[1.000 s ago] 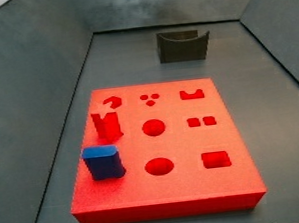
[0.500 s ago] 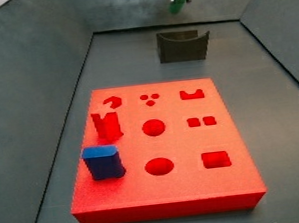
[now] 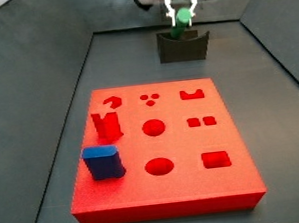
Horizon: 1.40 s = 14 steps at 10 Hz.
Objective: Pick up the round object. Move up. Place the round object on the fixture. Regrasp the round object. Move to above the board. Insert the round object.
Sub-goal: Place the round object on the fixture, then regrasp the round object.
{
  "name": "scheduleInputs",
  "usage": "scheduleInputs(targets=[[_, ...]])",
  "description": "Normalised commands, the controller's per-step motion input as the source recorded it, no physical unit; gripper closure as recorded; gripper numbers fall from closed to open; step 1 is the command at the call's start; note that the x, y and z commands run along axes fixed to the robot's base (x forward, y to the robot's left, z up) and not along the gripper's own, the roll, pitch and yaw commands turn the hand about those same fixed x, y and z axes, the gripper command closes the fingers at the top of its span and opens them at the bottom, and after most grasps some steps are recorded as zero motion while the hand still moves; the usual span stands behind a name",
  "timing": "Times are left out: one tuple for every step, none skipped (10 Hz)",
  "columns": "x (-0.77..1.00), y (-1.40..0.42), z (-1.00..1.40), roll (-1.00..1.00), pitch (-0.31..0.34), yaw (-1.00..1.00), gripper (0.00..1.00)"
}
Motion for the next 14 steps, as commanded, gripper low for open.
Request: scheduleInputs(targets=[[0.14,0.1,-0.64,-0.17,-0.038,-0.22,1.0],[0.12,0.07,-0.4,-0.17,-0.063,-0.17,1.0],[0.1,0.07,-0.24,-0.16,-0.074,-0.13,1.0],[0.07,0.03,-0.17,-0.14,-0.08,-0.09,1.0],[0.0,0.0,0.0,0.0,0.0,0.0,0.0],[0.0,0.0,1.0,0.03,0.021,-0.02,0.0],[-0.01,0.0,1.0,0.04,0.028,-0.01,0.0],[-0.02,0.0,1.0,0.04,0.036,-0.01,0.0],[-0.03,0.0,1.0,0.06,0.036,-0.01,0.0],[-0.04,0.0,1.0,0.07,0.041,-0.01,0.0],[-0.04,0.0,0.86,0.06,0.048,-0.02,0.0],[-0.04,0.0,0.69,0.06,0.052,-0.02,0.0],[-0.03,0.0,0.45,0.06,0.049,-0.02,0.0],[-0.03,0.0,0.33,0.05,0.047,-0.02,0.0]])
